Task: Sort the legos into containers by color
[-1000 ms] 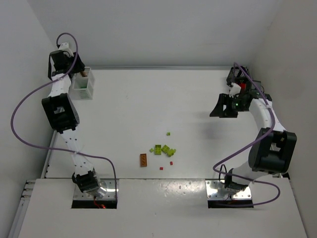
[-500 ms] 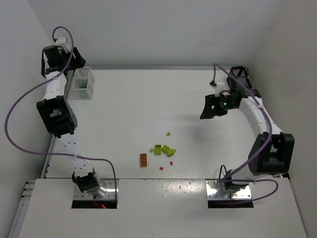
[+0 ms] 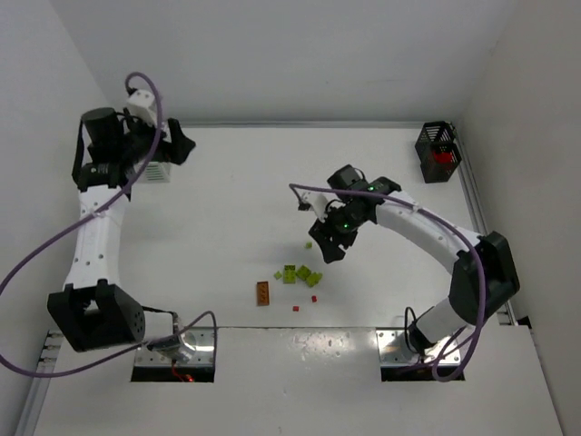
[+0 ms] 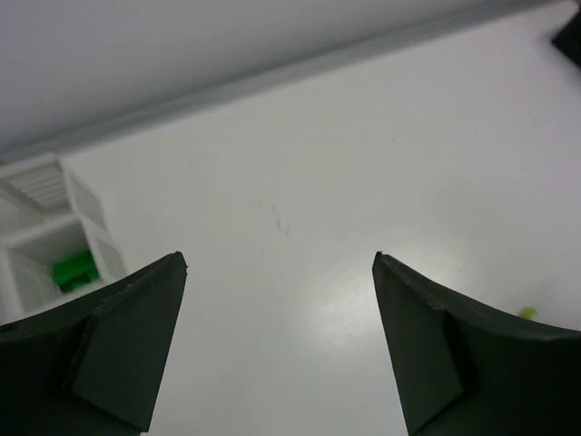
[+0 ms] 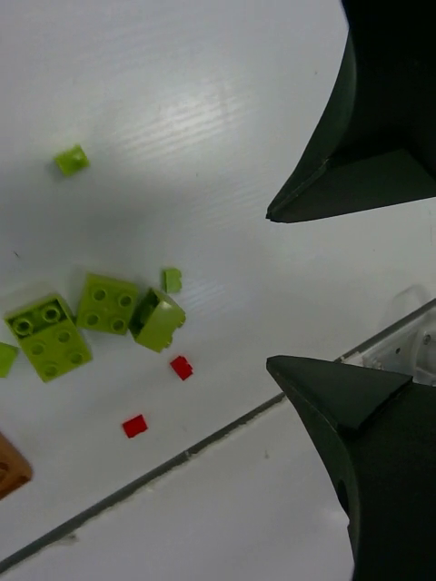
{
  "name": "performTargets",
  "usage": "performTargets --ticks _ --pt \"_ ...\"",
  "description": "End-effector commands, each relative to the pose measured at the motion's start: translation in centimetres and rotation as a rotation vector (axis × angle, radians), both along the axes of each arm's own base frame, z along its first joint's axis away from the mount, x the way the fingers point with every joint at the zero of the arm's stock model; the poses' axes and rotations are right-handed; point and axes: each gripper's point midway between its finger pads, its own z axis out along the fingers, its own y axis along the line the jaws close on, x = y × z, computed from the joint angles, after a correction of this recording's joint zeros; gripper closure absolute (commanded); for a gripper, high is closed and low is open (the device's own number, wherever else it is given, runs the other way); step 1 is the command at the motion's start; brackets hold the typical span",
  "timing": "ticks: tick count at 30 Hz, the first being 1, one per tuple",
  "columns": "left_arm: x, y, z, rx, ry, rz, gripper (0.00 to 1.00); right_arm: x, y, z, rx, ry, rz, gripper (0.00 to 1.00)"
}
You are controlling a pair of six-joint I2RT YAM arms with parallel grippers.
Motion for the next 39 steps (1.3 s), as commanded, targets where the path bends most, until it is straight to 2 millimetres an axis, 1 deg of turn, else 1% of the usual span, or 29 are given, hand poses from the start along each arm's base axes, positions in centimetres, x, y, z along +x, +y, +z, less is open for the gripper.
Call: performTargets --ticks 1,2,3,4,5,6,7,8,9,11,12,13,14,15,16,17,18,20,24,29,30,33,36,37,39 --pt "-3.0 -2.0 -3.6 0.073 0.076 -0.023 0.09 -2.9 -0.4 -2.9 -0.120 0.062 0.079 0.39" --pt "-4.2 -2.0 -2.8 0.081 0.057 -0.011 0.00 -3.7 -0.3 -3.3 -0.130 0.078 0.088 0.41" --pt "-4.8 -2.6 -2.9 0.081 0.059 -0.025 0.00 -4.5 -0.2 -3.9 -0.145 0.102 0.098 0.41" --pt "-5.3 -2.7 -3.6 0.086 0.072 -0.028 0.00 -5.7 0.1 -4.7 -0.163 0.127 0.120 0.41" --pt "-5.8 -2.9 -3.6 0.097 0.068 -0.045 0.00 -6.0 0.5 -5.0 -0.159 0.120 0.138 0.41" --pt "-6.7 -3.3 -3.4 0.091 0.060 -0.066 0.00 -6.9 1.1 -5.3 -0.161 0.121 0.165 0.42" --pt "-7.1 -3.4 -4.2 0.088 0.073 -0.067 0.00 -7.2 1.7 -5.7 -0.159 0.119 0.175 0.42" --pt "-7.4 -3.4 -4.3 0.089 0.072 -0.067 0.00 -7.5 1.7 -6.1 -0.172 0.111 0.190 0.42" --pt "-8.0 -4.1 -4.0 0.076 0.060 -0.103 0.00 -8.3 2.1 -6.3 -0.180 0.118 0.214 0.43" --pt "-8.3 -4.3 -4.3 0.049 0.072 -0.120 0.00 -8.2 2.6 -6.8 -0.193 0.091 0.233 0.43" --pt "-8.3 -4.4 -4.3 0.038 0.078 -0.117 0.00 -8.6 2.8 -7.1 -0.204 0.105 0.236 0.44" --pt "-8.3 -4.4 -4.3 0.025 0.084 -0.113 0.00 -8.5 3.0 -7.4 -0.210 0.090 0.245 0.44" --pt "-8.2 -4.5 -4.6 0.010 0.101 -0.109 0.00 -9.0 3.2 -7.7 -0.218 0.094 0.265 0.44" --pt "-8.2 -4.2 -4.6 -0.012 0.112 -0.092 0.00 -8.7 3.5 -8.1 -0.228 0.094 0.251 0.46" --pt "-7.9 -4.2 -5.0 -0.023 0.129 -0.089 0.00 -8.9 3.5 -8.4 -0.244 0.093 0.264 0.46" --pt "-7.8 -4.1 -5.2 -0.039 0.142 -0.088 0.00 -9.1 4.0 -8.7 -0.240 0.090 0.268 0.47" --pt "-7.9 -3.9 -5.2 -0.043 0.141 -0.088 0.00 -8.8 4.0 -9.3 -0.256 0.085 0.264 0.47" --pt "-8.0 -4.1 -5.1 -0.047 0.140 -0.101 0.00 -9.0 4.2 -9.8 -0.275 0.070 0.283 0.48" --pt "-7.8 -4.1 -5.0 -0.045 0.131 -0.101 0.00 -7.8 4.9 -10.4 -0.294 0.003 0.274 0.50" --pt "-7.7 -4.1 -5.3 -0.047 0.140 -0.101 0.00 -7.3 6.3 -10.9 -0.310 -0.005 0.268 0.52" --pt "-7.5 -4.0 -5.2 -0.047 0.140 -0.101 0.00 -7.2 6.1 -11.3 -0.326 -0.003 0.267 0.52" --pt "-7.5 -4.0 -5.2 -0.047 0.140 -0.101 0.00 -7.7 6.7 -11.4 -0.327 -0.003 0.278 0.53" --pt "-7.4 -3.9 -5.2 -0.044 0.141 -0.092 0.00 -7.8 6.4 -12.0 -0.358 -0.004 0.275 0.54" --pt "-7.5 -3.9 -5.6 -0.046 0.150 -0.092 0.00 -8.0 6.6 -12.0 -0.358 -0.006 0.286 0.54" --pt "-7.5 -3.9 -5.6 -0.046 0.150 -0.092 0.00 -7.9 6.5 -12.0 -0.365 -0.014 0.283 0.56"
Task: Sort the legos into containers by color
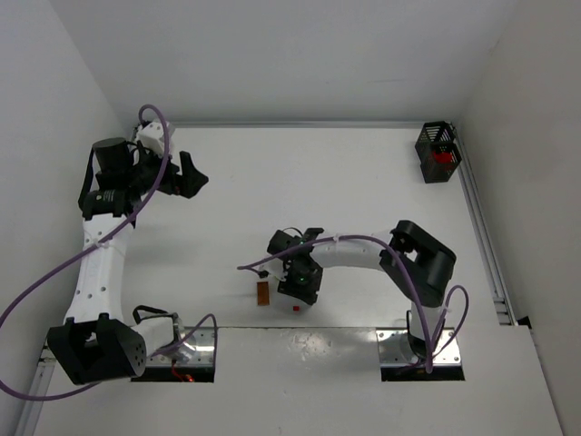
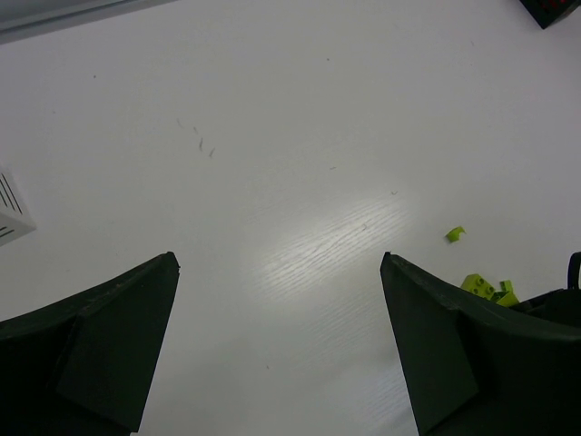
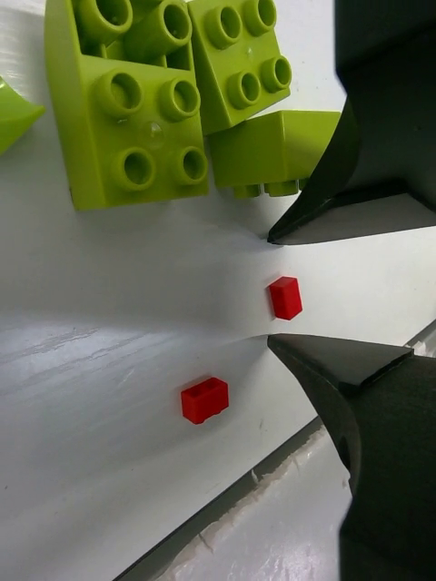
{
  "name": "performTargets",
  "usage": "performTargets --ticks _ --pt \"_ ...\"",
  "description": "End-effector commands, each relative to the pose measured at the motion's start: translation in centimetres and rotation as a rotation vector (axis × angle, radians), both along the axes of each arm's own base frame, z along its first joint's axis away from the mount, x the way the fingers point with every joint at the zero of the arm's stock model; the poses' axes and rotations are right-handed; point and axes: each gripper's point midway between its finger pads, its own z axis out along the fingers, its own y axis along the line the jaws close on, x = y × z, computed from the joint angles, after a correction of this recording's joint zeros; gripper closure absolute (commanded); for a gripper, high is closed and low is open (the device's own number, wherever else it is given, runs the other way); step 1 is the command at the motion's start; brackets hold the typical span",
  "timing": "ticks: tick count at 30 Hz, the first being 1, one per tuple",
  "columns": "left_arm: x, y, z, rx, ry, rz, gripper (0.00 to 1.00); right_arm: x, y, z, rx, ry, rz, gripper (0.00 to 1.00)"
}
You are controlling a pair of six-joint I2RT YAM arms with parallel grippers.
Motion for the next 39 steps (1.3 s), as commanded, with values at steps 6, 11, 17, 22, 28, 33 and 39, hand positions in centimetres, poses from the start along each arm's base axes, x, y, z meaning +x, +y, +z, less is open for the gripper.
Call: performTargets --ticks 6,11,17,22,28,33,39 --pt "0.3 0.3 0.9 -0.001 -0.039 0.009 0.00 -0.6 -0.6 -1.2 -0.039 -0.029 0.011 0.59" --pt "0.5 0.3 0.7 -0.002 -0.029 0.009 0.00 -0.8 -1.9 -1.9 -0.057 -0.045 0.009 0.61" --pt "0.5 0.3 0.7 -0.002 -0.029 0.009 0.00 -1.1 -2.6 -2.2 -0.070 -0.048 0.009 0.63" --pt "0.5 0.3 0.7 -0.002 -0.029 0.009 0.00 -1.1 -2.6 -2.2 -0.070 -0.048 0.009 0.65" --pt "0.5 0.5 0.2 0.008 -0.024 0.014 0.00 -1.1 -2.7 -2.4 -0.078 -0.044 0.009 0.84" --pt "0.5 0.5 0.2 0.016 -0.029 0.010 0.00 -1.5 -1.1 -0.2 0.010 -0.023 0.013 1.00" --pt "0.4 2.4 -0.7 0.043 -0.013 0.095 0.00 1.9 -0.7 6.2 0.162 -0.174 -0.050 1.00"
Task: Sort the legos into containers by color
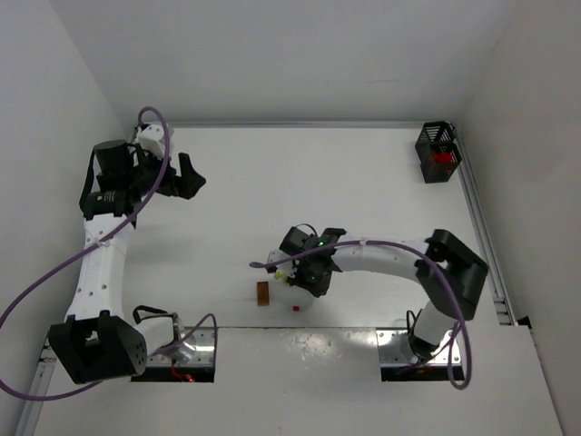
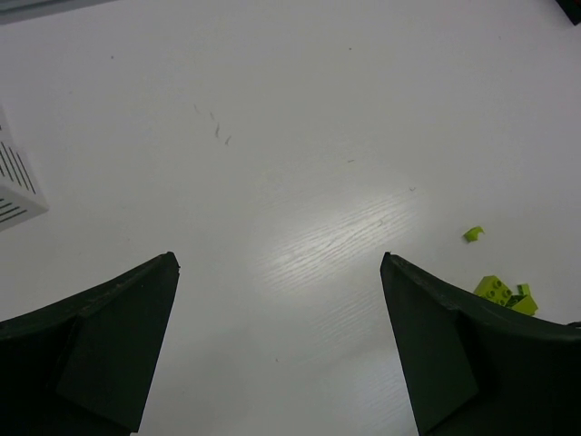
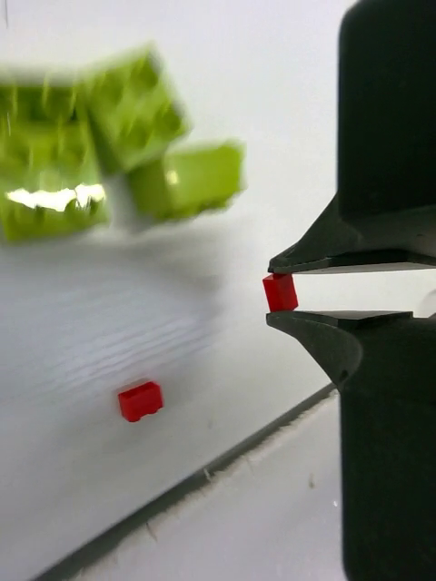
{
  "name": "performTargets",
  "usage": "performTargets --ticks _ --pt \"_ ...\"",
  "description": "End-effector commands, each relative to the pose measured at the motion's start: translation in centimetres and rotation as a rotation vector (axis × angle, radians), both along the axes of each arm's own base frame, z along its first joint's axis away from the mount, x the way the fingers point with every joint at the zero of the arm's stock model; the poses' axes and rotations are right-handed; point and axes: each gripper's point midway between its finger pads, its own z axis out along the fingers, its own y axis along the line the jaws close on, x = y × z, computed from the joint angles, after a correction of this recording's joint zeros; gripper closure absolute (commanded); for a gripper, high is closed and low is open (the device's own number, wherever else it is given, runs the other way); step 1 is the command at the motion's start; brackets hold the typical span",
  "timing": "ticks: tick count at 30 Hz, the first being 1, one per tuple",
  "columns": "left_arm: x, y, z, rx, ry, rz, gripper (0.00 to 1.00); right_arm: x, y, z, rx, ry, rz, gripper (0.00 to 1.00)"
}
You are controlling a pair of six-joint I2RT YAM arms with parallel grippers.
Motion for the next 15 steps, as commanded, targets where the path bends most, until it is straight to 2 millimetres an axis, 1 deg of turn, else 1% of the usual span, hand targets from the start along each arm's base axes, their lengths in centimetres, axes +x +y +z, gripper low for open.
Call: performTargets --ticks 1,2,3,4,5,6,7,8,9,10,11,12,13,14,15 --pt "0.2 2.1 0.2 0.028 -0.029 0.073 0.00 2.8 0.0 4.9 0.119 -0.121 -0.061 1.00" --pt "0.2 2.6 -0.1 0.032 -0.026 0.090 0.00 3.5 0.0 5.8 0.137 -0.150 -0.079 1.00" --pt "0.2 2.7 -0.1 0.026 -0.027 0.090 0.00 4.8 -0.8 6.9 0.151 -0.196 -0.121 1.00" --pt "0.1 2.9 -0.5 0.019 -0.018 0.090 0.00 5.7 -1.0 7.7 0.163 -0.223 -0.144 1.00" --pt "0.2 3.2 -0.7 0.011 -0.016 0.103 0.00 6.4 -1.6 8.1 0.165 -0.244 -0.170 1.00" --pt "0.4 3.4 -0.3 0.010 -0.037 0.103 0.00 7.4 -2.1 8.8 0.164 -0.276 -0.200 1.00" --pt "0.3 3.2 -0.7 0.004 -0.027 0.095 0.00 8.9 -3.1 9.2 0.159 -0.298 -0.245 1.00" --pt "0.4 3.2 -0.5 -0.001 -0.039 0.098 0.00 9.8 -3.8 9.5 0.155 -0.316 -0.278 1.00" --pt "0.5 3.3 -0.6 0.000 -0.042 0.098 0.00 10.7 -4.4 9.8 0.155 -0.327 -0.302 1.00" --pt "0.7 3.3 -0.9 -0.002 -0.033 0.098 0.00 12.0 -4.8 10.8 0.169 -0.350 -0.330 1.00" --pt "0.7 3.3 -0.9 -0.002 -0.033 0.098 0.00 13.8 -6.7 11.4 0.169 -0.370 -0.409 1.00" --pt "0.8 3.3 -0.8 0.000 -0.042 0.098 0.00 14.9 -7.5 12.1 0.185 -0.380 -0.448 1.00" --pt "0.9 3.4 -1.0 -0.002 -0.033 0.098 0.00 16.7 -8.2 13.3 0.195 -0.411 -0.479 1.00" --pt "0.9 3.4 -1.0 -0.002 -0.033 0.098 0.00 18.6 -10.5 13.8 0.195 -0.424 -0.547 1.00" --pt "1.1 3.4 -1.4 -0.005 -0.022 0.098 0.00 20.6 -11.4 14.7 0.206 -0.446 -0.582 1.00"
